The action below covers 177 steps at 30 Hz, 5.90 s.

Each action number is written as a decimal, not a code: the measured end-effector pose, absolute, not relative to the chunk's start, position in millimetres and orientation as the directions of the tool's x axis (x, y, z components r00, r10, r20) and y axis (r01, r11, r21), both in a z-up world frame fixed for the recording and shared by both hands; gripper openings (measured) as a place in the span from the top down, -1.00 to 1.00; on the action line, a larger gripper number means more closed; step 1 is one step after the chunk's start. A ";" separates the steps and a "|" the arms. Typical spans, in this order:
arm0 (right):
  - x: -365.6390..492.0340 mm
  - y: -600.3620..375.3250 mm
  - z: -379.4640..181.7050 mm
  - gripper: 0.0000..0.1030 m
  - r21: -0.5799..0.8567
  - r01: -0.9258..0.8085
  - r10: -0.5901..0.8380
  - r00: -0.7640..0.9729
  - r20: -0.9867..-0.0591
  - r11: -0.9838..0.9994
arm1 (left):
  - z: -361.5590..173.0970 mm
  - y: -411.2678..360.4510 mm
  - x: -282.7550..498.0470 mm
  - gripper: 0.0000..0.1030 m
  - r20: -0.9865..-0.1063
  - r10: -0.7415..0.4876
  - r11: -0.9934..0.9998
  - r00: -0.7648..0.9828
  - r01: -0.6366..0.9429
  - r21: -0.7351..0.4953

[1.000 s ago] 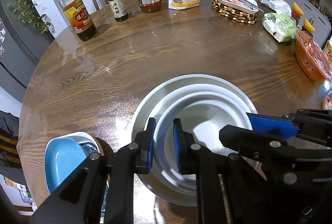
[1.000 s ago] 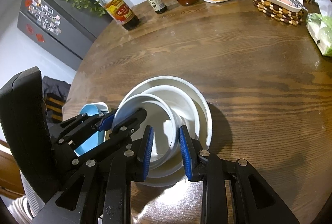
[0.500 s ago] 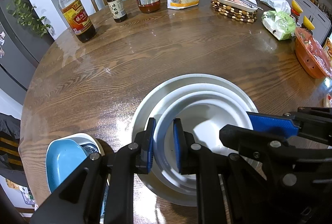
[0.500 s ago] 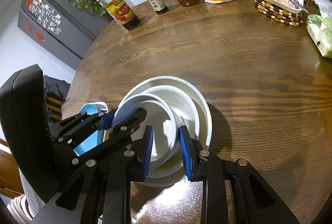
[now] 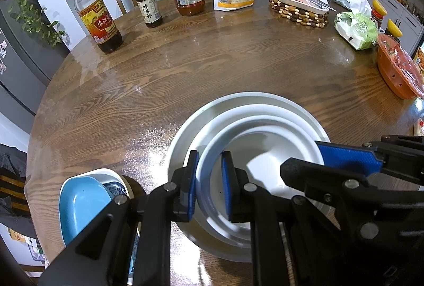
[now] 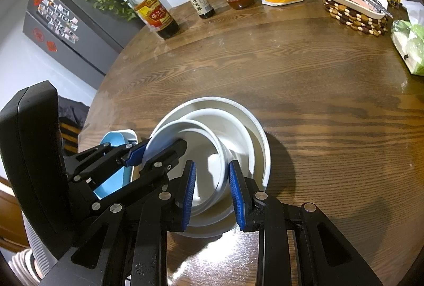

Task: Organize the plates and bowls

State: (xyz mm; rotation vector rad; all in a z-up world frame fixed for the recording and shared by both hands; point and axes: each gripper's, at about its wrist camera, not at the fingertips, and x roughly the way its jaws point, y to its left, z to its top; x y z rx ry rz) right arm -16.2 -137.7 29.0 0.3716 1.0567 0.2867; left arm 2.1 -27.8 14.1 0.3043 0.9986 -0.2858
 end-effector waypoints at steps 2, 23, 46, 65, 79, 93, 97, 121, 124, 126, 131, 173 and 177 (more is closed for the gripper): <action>-16.3 -137.7 29.2 0.43 0.429 -0.052 0.402 0.464 -0.789 0.902 | 14.0 -26.8 2.0 0.69 -0.854 -0.095 0.921 0.512 0.370 0.119; -16.9 -136.8 30.4 0.43 0.420 -0.055 0.395 0.467 -0.791 0.906 | 13.6 -25.2 1.0 0.69 -0.852 -0.092 0.919 0.515 0.374 0.127; -16.4 -137.0 30.4 0.43 0.416 -0.056 0.392 0.468 -0.792 0.908 | 13.5 -27.5 0.8 0.69 -0.852 -0.088 0.918 0.517 0.375 0.132; -16.5 -137.4 30.1 0.43 0.414 -0.056 0.390 0.469 -0.792 0.908 | 13.2 -28.1 0.8 0.69 -0.852 -0.086 0.917 0.516 0.376 0.135; -17.0 -136.2 29.8 0.43 0.413 -0.057 0.390 0.469 -0.792 0.909 | 12.2 -28.0 0.6 0.68 -0.853 -0.086 0.915 0.515 0.379 0.136; -17.3 -136.1 29.8 0.43 0.413 -0.057 0.389 0.470 -0.792 0.909 | 12.5 -28.2 0.7 0.68 -0.853 -0.085 0.915 0.514 0.378 0.137; -17.1 -136.7 29.6 0.43 0.412 -0.057 0.389 0.470 -0.793 0.909 | 12.5 -28.3 0.7 0.68 -0.853 -0.085 0.915 0.514 0.378 0.137; -17.4 -137.1 27.9 0.43 0.408 -0.056 0.385 0.469 -0.795 0.911 | 10.7 -27.9 0.2 0.68 -0.853 -0.082 0.913 0.515 0.381 0.143; -17.3 -136.8 27.9 0.43 0.407 -0.057 0.384 0.469 -0.795 0.912 | 10.5 -27.6 0.0 0.68 -0.853 -0.081 0.914 0.515 0.381 0.143; -17.3 -137.0 27.9 0.43 0.408 -0.057 0.385 0.469 -0.795 0.911 | 10.8 -28.0 0.3 0.67 -0.853 -0.082 0.914 0.515 0.381 0.142; -17.4 -136.7 27.3 0.43 0.406 -0.056 0.383 0.469 -0.795 0.912 | 10.8 -27.4 0.5 0.63 -0.856 -0.086 0.914 0.510 0.383 0.136; -24.4 -140.1 32.8 0.30 0.380 -0.028 0.344 0.487 -0.803 0.925 | 16.3 -31.5 -6.9 -0.11 -0.853 -0.089 0.910 0.514 0.390 0.140; -25.4 -139.2 34.9 0.24 0.384 -0.024 0.346 0.492 -0.799 0.923 | 19.3 -28.1 -4.9 -0.12 -0.853 -0.103 0.915 0.512 0.385 0.121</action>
